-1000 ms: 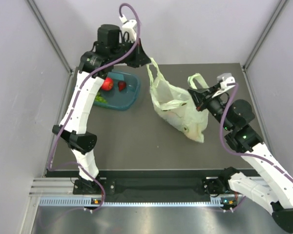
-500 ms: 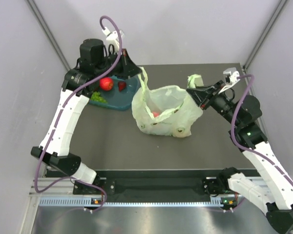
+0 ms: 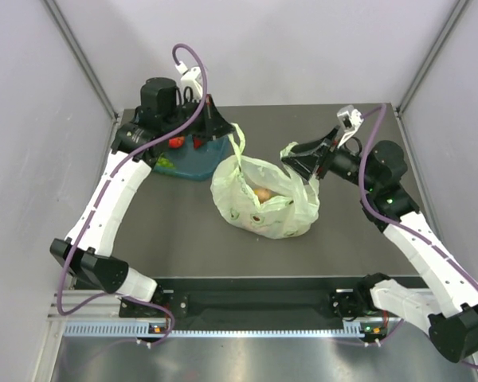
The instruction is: Place the fake fruits into the plastic bag and tie a complex knot
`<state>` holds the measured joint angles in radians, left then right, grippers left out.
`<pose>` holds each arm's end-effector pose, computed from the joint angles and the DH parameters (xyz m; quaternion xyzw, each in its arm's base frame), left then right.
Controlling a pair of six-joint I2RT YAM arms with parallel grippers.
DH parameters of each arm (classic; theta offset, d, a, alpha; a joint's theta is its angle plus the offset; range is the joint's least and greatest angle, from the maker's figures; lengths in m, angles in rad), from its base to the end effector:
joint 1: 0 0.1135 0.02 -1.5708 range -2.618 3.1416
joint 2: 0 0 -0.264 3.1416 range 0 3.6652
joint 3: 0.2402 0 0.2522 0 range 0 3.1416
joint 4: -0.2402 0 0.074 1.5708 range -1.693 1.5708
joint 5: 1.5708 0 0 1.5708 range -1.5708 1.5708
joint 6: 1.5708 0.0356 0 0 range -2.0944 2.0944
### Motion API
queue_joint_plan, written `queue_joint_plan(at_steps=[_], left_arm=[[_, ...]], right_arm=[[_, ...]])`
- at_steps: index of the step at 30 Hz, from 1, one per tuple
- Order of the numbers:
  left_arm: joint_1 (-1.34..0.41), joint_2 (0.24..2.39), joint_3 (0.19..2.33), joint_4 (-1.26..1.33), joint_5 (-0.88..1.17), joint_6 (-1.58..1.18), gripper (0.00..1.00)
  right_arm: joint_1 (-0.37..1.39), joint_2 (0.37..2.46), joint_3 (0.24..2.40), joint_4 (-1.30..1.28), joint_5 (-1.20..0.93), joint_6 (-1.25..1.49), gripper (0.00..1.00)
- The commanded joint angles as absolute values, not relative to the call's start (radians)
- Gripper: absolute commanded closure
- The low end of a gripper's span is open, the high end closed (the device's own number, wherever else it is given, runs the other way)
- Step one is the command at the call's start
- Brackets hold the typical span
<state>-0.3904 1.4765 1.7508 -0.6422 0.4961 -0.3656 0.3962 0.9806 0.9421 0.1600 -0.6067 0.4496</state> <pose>0.2830 -0.1348 0.4626 0.1488 0.7975 -0.3906 0.4351 0.1976 0.1046 0.3959 -0.2067 0.6384 0.4738 0.5703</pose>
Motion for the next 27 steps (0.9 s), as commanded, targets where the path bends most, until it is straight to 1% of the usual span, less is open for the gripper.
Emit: queue_joint_plan(at_steps=[1, 3, 7, 8, 9, 11, 19, 20, 21, 22, 25, 27], left_arm=[[-0.385, 1.416, 1.77, -0.569, 0.528, -0.371, 0.95], [-0.384, 1.407, 1.764, -0.568, 0.526, -0.373, 0.94], [-0.383, 1.396, 1.758, -0.557, 0.5, -0.385, 0.94], [-0.382, 1.4, 1.759, -0.555, 0.499, -0.394, 0.94], [-0.38, 1.404, 1.763, -0.554, 0.496, -0.399, 0.94], [-0.379, 1.419, 1.773, -0.554, 0.489, -0.408, 0.94], [-0.348, 1.474, 1.807, -0.563, 0.482, -0.419, 0.97], [-0.344, 1.479, 1.812, -0.564, 0.482, -0.419, 0.97], [-0.338, 1.479, 1.813, -0.568, 0.486, -0.419, 0.97], [-0.336, 1.482, 1.818, -0.571, 0.495, -0.419, 0.97], [-0.327, 1.479, 1.819, -0.578, 0.503, -0.414, 0.97], [-0.322, 1.476, 1.819, -0.584, 0.506, -0.411, 0.98]], right_arm=[[0.384, 0.965, 1.025, 0.16, -0.647, 0.448, 0.39], [0.385, 0.954, 1.028, 0.135, -0.638, 0.446, 0.37], [0.383, 0.96, 1.112, 0.02, -0.65, 0.433, 0.36], [0.387, 0.954, 1.123, 0.003, -0.646, 0.423, 0.38], [0.385, 0.947, 1.129, -0.03, -0.631, 0.413, 0.44], [0.383, 0.913, 1.14, -0.11, -0.586, 0.37, 0.49], [0.385, 0.812, 1.128, -0.25, -0.537, 0.284, 0.51], [0.385, 0.801, 1.123, -0.267, -0.523, 0.275, 0.54], [0.384, 0.79, 1.115, -0.278, -0.512, 0.269, 0.68], [0.385, 0.775, 1.114, -0.288, -0.511, 0.261, 0.72], [0.385, 0.749, 1.094, -0.325, -0.509, 0.241, 0.72], [0.385, 0.721, 1.06, -0.33, -0.517, 0.232, 0.71]])
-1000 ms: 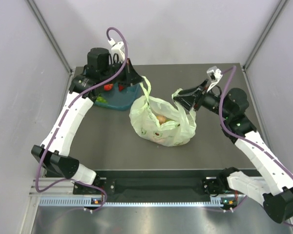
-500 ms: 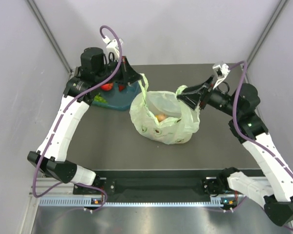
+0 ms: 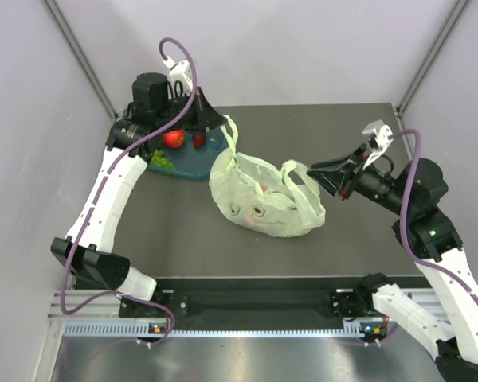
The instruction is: Place the fake fruits into the plastic bag and tie a complex knot
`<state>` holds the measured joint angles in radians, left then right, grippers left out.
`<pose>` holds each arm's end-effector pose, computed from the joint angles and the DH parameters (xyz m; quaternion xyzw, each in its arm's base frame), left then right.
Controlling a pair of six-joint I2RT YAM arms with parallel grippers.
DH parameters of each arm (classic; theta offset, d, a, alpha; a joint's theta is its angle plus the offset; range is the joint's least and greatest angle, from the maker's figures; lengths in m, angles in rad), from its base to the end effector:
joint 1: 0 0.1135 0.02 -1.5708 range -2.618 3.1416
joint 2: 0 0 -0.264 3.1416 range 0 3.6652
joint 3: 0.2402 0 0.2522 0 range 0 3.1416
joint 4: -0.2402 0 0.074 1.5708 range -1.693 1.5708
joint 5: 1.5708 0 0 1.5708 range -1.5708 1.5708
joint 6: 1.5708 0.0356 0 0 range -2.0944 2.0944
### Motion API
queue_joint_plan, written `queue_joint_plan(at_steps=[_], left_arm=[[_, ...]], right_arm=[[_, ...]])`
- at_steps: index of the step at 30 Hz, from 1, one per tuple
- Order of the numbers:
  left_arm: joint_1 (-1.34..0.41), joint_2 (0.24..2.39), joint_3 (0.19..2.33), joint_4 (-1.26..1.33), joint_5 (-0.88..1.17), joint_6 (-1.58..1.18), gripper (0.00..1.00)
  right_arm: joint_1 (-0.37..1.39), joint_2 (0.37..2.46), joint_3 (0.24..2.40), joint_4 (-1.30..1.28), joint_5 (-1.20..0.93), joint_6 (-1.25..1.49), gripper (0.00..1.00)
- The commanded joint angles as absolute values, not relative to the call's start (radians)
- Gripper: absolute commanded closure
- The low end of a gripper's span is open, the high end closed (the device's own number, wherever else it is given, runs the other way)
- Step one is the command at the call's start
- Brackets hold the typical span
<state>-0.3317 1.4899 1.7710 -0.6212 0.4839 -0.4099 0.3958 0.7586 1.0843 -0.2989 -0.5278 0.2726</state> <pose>0.2942 -0.1188 0.4670 0.1072 0.7976 -0.3854 0.4514 0.1278 0.0728 0.4331 -0.2280 0.6606 0.3988 0.5938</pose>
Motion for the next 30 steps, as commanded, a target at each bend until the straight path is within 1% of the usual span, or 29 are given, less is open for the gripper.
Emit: queue_joint_plan(at_steps=[1, 2, 3, 5, 8, 11, 12, 16, 22, 26, 30], left_arm=[[-0.319, 1.477, 1.821, -0.586, 0.508, -0.41, 0.98], [-0.316, 1.477, 1.822, -0.591, 0.512, -0.41, 0.98], [-0.314, 1.476, 1.825, -0.592, 0.515, -0.408, 0.98], [-0.311, 1.476, 1.827, -0.594, 0.52, -0.41, 0.98], [-0.308, 1.482, 1.836, -0.597, 0.525, -0.41, 0.98], [-0.307, 1.489, 1.844, -0.601, 0.532, -0.41, 0.98], [-0.305, 1.489, 1.844, -0.601, 0.532, -0.41, 0.98], [-0.301, 1.496, 1.844, -0.604, 0.531, -0.407, 0.98], [-0.298, 1.502, 1.853, -0.604, 0.541, -0.41, 0.99], [-0.296, 1.5, 1.853, -0.607, 0.549, -0.41, 0.99], [-0.296, 1.5, 1.853, -0.611, 0.557, -0.408, 0.99]], right_arm=[[0.385, 0.712, 1.049, -0.33, -0.52, 0.23, 0.71], [0.385, 0.703, 1.039, -0.33, -0.515, 0.229, 0.73], [0.385, 0.692, 1.025, -0.336, -0.515, 0.224, 0.77], [0.383, 0.689, 1.009, -0.342, -0.531, 0.204, 0.81], [0.385, 0.689, 0.999, -0.359, -0.594, 0.169, 0.86], [0.385, 0.675, 0.954, -0.356, -0.627, 0.141, 0.99], [0.385, 0.657, 0.942, -0.353, -0.63, 0.137, 1.0], [0.39, 0.627, 0.899, -0.353, -0.684, 0.089, 1.0], [0.455, 0.693, 0.925, -0.387, -0.73, 0.029, 1.0], [0.556, 0.733, 0.94, -0.411, -0.648, -0.021, 1.0], [0.667, 0.77, 0.94, -0.397, -0.507, -0.066, 1.0]])
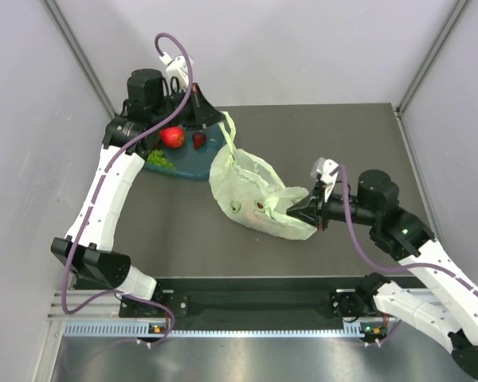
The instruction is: Place the fake fruits into the plastic bag and tie a complex knot
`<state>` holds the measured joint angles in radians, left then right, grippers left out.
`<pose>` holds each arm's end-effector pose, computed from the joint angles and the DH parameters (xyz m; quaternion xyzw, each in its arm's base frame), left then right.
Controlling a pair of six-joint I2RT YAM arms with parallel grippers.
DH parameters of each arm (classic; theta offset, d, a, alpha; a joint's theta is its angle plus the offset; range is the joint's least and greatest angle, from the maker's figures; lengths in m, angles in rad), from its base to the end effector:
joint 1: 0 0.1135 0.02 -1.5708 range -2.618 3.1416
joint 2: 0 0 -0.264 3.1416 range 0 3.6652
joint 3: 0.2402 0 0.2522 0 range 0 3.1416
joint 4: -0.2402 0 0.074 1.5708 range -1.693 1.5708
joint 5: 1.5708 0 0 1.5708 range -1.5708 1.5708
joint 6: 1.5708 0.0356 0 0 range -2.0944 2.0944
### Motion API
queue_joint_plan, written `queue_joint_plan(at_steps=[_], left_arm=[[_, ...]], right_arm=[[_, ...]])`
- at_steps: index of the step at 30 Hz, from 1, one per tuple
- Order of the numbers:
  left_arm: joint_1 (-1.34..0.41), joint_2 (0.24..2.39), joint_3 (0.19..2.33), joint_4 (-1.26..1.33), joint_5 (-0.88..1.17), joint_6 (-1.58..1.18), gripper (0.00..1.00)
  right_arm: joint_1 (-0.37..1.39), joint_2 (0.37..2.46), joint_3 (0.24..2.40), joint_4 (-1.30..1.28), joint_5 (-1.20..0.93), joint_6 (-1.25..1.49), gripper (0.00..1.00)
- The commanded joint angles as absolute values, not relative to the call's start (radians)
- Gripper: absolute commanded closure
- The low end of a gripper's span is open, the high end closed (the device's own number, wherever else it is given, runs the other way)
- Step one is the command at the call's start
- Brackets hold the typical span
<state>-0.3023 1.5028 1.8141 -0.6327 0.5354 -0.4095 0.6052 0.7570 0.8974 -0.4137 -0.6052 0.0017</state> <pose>0.2964 -0.1115 0.4760 0.1126 0.7894 -0.3976 0.4539 0.1215 0.1086 0.3606 -0.3980 0.6728 0.3990 0.4794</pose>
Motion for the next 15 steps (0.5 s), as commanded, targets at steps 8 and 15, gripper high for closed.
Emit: queue_joint_plan(at_steps=[8, 15], left_arm=[[-0.295, 1.496, 1.841, -0.623, 0.581, -0.402, 0.99], [-0.295, 1.489, 1.833, -0.64, 0.58, -0.39, 0.99]], right_arm=[[0.815, 0.899, 0.942, -0.253, -0.353, -0.117, 0.95], [0.89, 1.031, 1.028, -0.204, -0.344, -0.172, 0.93]])
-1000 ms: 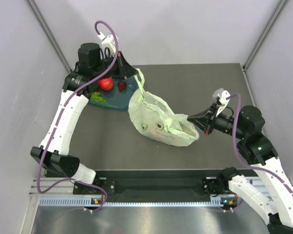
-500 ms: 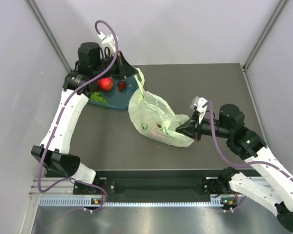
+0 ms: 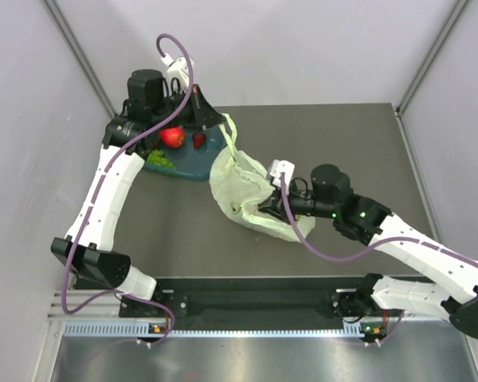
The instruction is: Place the fake fruits into the plastic bag and tie a complex knot
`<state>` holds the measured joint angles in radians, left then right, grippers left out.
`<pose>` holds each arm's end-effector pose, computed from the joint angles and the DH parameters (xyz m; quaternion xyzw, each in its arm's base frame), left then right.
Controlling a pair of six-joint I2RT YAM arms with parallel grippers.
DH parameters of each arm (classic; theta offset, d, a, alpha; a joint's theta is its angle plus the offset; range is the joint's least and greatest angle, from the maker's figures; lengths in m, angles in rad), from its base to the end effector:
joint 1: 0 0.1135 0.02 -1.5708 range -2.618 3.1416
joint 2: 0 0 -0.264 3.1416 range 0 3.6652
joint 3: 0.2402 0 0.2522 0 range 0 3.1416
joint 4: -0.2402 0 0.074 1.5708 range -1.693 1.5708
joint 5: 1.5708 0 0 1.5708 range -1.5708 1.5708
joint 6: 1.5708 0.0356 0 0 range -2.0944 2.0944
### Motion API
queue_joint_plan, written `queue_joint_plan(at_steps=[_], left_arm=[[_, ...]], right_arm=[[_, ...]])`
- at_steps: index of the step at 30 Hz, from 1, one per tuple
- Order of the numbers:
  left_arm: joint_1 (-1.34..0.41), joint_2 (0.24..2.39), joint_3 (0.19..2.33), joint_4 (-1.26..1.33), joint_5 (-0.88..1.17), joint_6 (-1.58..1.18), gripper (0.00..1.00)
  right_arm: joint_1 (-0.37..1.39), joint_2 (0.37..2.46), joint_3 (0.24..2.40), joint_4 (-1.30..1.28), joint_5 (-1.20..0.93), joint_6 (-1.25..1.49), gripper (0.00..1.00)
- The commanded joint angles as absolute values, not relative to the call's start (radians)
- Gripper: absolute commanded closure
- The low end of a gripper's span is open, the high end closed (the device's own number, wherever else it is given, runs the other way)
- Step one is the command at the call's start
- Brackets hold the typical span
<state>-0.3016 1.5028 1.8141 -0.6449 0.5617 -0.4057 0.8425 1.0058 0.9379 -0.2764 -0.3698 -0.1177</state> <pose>0.2954 -0.1118 0.4749 0.1198 0.7901 -0.4048 0.4445 0.1422 0.1787 0.3435 -0.4651 0.6641 0.3411 0.4757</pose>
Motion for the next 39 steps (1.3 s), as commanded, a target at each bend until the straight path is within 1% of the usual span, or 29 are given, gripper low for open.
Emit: queue_joint_plan(at_steps=[1, 8, 12, 16, 23, 28, 32, 39], left_arm=[[-0.295, 1.489, 1.839, -0.647, 0.58, -0.388, 0.99], [-0.295, 1.477, 1.825, -0.655, 0.591, -0.38, 0.99], [-0.295, 1.474, 1.83, -0.667, 0.586, -0.376, 0.99], [-0.295, 1.476, 1.842, -0.68, 0.589, -0.371, 0.99], [-0.295, 1.477, 1.841, -0.689, 0.589, -0.364, 0.99], [-0.295, 1.476, 1.841, -0.693, 0.591, -0.357, 0.99], [-0.295, 1.474, 1.842, -0.695, 0.595, -0.359, 0.99], [-0.295, 1.462, 1.841, -0.71, 0.607, -0.357, 0.99]], right_arm=[[0.917, 1.057, 1.051, -0.21, -0.331, -0.181, 0.92], [0.968, 1.114, 1.095, -0.245, -0.201, -0.245, 0.91], [1.017, 1.152, 1.127, -0.325, -0.147, -0.31, 0.9], [1.068, 1.172, 1.135, -0.4, -0.026, -0.344, 0.91], [1.075, 1.124, 1.08, -0.423, 0.093, -0.344, 0.92], [1.075, 1.158, 1.089, -0.454, 0.115, -0.362, 0.92], [1.077, 1.233, 1.103, -0.399, 0.101, -0.38, 0.93], [1.074, 1.386, 1.153, -0.079, 0.113, -0.377, 0.92]])
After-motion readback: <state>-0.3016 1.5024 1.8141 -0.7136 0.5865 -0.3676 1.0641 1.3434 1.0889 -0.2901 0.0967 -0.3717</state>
